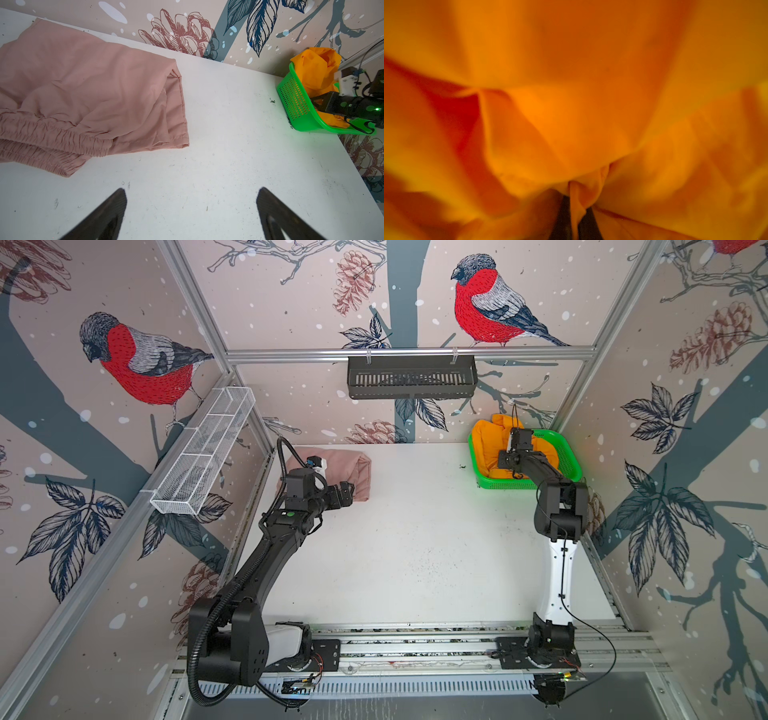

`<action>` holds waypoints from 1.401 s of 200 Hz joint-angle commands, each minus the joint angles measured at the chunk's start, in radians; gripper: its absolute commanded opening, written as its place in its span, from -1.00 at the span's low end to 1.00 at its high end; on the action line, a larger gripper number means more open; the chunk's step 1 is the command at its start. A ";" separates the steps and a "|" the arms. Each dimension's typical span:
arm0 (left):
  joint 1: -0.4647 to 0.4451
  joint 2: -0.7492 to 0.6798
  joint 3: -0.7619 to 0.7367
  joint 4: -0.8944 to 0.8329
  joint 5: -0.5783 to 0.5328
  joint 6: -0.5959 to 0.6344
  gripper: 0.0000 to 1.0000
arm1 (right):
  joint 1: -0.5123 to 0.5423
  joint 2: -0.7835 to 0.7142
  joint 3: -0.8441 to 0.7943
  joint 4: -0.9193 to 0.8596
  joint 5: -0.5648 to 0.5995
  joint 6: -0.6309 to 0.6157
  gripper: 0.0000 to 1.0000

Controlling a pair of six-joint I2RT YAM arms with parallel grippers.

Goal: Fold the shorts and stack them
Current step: 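Grasp the orange shorts in the green basket with the right gripper, then lift the orange shorts out of the basket and lay them mid-table with the right gripper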

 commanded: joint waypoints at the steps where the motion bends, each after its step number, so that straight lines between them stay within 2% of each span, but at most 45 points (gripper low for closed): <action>1: 0.001 -0.017 -0.002 0.016 -0.004 0.011 0.96 | -0.005 -0.112 -0.050 0.121 -0.093 0.033 -0.95; 99: 0.001 -0.046 -0.046 0.033 0.000 -0.004 0.96 | 0.002 -0.548 -0.477 0.497 -0.384 0.181 -0.96; 121: 0.001 -0.057 -0.049 0.032 0.006 -0.006 0.96 | 0.028 -0.638 -0.538 0.538 -0.412 0.195 -0.96; 157: 0.001 -0.069 -0.065 0.042 -0.001 -0.005 0.96 | 0.127 -0.785 -0.584 0.541 -0.395 0.142 -0.96; 179: 0.001 -0.055 -0.064 0.031 -0.050 -0.002 0.96 | 0.207 -0.877 -0.580 0.494 -0.380 0.094 -0.96; 198: 0.001 -0.015 -0.023 -0.016 -0.087 -0.005 0.96 | 0.290 -0.952 -0.590 0.468 -0.387 0.065 -0.96; 227: 0.001 0.040 0.040 -0.044 -0.083 -0.008 0.96 | 0.419 -1.017 -0.613 0.381 -0.385 0.053 -0.96; 249: 0.001 0.080 0.053 -0.013 -0.108 -0.004 0.96 | 0.474 -1.051 -0.712 0.383 -0.446 0.110 -0.96; 280: 0.001 0.200 0.076 0.022 -0.132 0.016 0.96 | 0.491 -1.085 -0.926 0.410 -0.433 0.178 -0.96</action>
